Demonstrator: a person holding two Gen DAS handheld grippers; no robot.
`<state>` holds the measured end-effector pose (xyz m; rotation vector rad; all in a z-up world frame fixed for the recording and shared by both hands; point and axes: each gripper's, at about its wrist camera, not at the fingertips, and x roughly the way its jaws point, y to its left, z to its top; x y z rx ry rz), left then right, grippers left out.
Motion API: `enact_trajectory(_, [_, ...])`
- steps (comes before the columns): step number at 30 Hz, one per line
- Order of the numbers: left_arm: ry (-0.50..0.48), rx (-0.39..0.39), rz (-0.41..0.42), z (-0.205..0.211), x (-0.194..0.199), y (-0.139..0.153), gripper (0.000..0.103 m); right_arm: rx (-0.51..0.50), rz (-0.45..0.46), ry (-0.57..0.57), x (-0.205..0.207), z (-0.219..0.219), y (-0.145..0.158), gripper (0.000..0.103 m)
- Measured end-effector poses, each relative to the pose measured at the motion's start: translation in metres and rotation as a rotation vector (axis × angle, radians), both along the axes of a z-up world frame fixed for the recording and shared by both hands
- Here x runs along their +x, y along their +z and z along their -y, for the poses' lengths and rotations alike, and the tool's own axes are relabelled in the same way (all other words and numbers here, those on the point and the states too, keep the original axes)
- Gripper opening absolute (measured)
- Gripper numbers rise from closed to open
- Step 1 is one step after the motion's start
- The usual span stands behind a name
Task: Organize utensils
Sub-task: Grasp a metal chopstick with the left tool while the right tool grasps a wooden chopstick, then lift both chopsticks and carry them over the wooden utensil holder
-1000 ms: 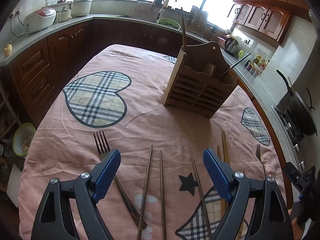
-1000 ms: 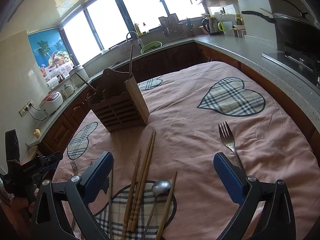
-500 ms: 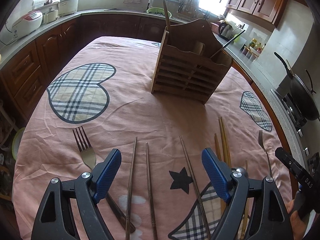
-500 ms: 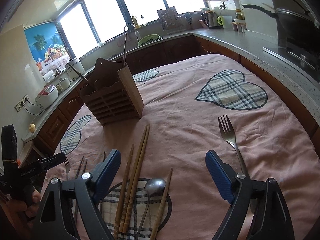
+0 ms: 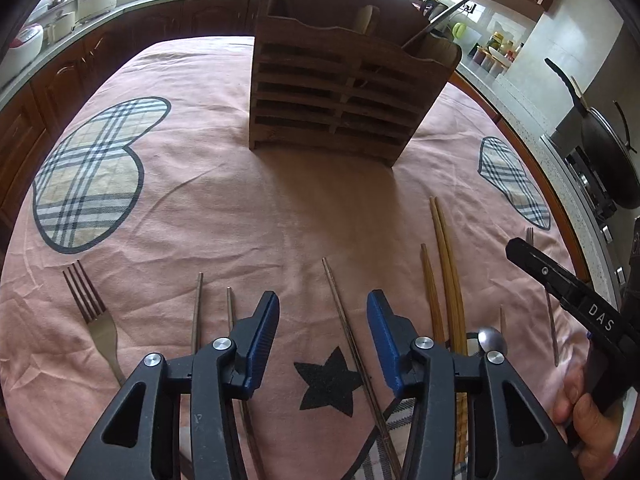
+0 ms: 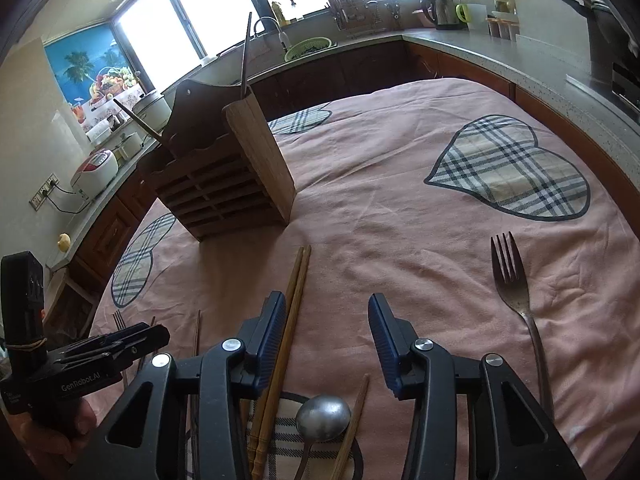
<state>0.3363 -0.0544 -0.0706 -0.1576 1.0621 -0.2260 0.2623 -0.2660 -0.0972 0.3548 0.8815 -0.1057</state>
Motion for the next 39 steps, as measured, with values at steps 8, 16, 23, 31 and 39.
enact_trajectory(8, [-0.028,0.042,-0.028,0.014,0.023,-0.021,0.038,0.017,-0.058,0.038,0.035,-0.004,-0.024,0.029])
enact_trajectory(16, [-0.061,0.082,-0.015,0.023,0.031,-0.026,0.020,-0.026,-0.110,0.067,0.069,-0.009,-0.041,0.017])
enact_trajectory(23, [-0.092,0.106,0.005,0.035,0.029,-0.027,0.007,-0.114,-0.133,0.109,0.080,-0.018,-0.042,0.013])
enact_trajectory(31, [-0.065,-0.004,0.012,0.015,0.022,-0.014,0.003,-0.010,-0.067,0.076,0.061,-0.003,-0.023,0.006])
enact_trajectory(39, [-0.050,-0.104,0.107,-0.009,-0.009,0.033,0.003,0.046,0.065,0.062,0.025,0.001,0.031,0.005])
